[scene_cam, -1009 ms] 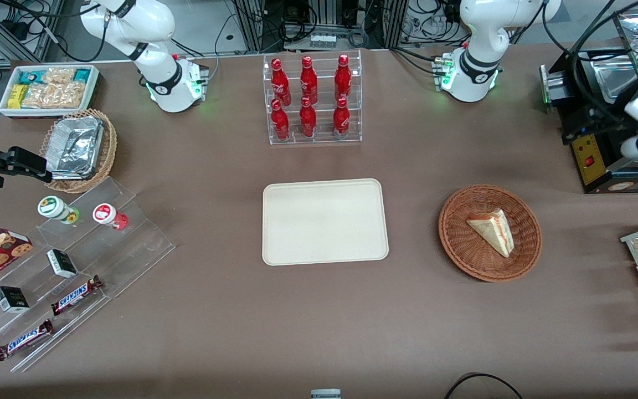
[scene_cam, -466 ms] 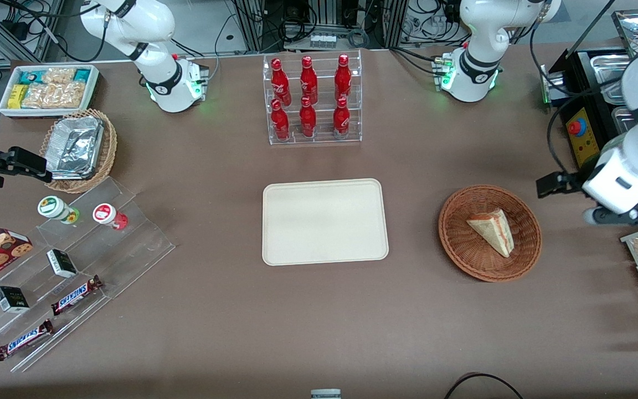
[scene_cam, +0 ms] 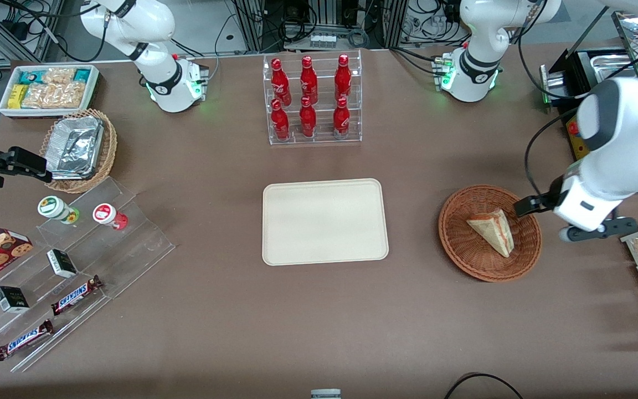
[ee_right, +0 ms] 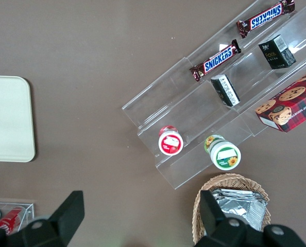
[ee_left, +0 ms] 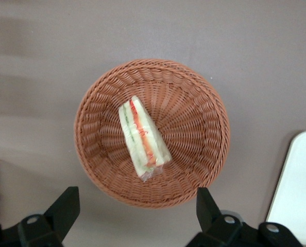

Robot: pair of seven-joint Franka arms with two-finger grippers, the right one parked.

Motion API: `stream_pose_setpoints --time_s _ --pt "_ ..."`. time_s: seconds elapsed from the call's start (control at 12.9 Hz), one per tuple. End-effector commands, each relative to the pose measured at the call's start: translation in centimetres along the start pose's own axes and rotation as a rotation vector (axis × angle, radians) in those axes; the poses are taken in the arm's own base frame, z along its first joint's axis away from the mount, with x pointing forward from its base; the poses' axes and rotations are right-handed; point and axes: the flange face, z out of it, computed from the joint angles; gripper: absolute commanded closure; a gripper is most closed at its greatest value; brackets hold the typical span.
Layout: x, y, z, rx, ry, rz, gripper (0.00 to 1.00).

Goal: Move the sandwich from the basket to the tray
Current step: 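Lower the left gripper and close it on the sandwich's upright edge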

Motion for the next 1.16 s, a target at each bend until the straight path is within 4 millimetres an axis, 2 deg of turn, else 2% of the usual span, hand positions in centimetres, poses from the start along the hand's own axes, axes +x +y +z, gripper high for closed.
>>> stream_pose_setpoints --time_s 0.0,0.23,0.54,1.09 --pt "-3.2 -0.5 1.9 -0.013 0.058 -0.103 0.00" --pt "-5.0 -0.9 5.9 -0.030 0.088 -0.182 0.00" --pt "-5.8 -1.0 9.1 -0.036 0.091 -0.228 0.00" --pt "-5.4 -0.6 14.2 -0.056 0.111 -0.253 0.00"
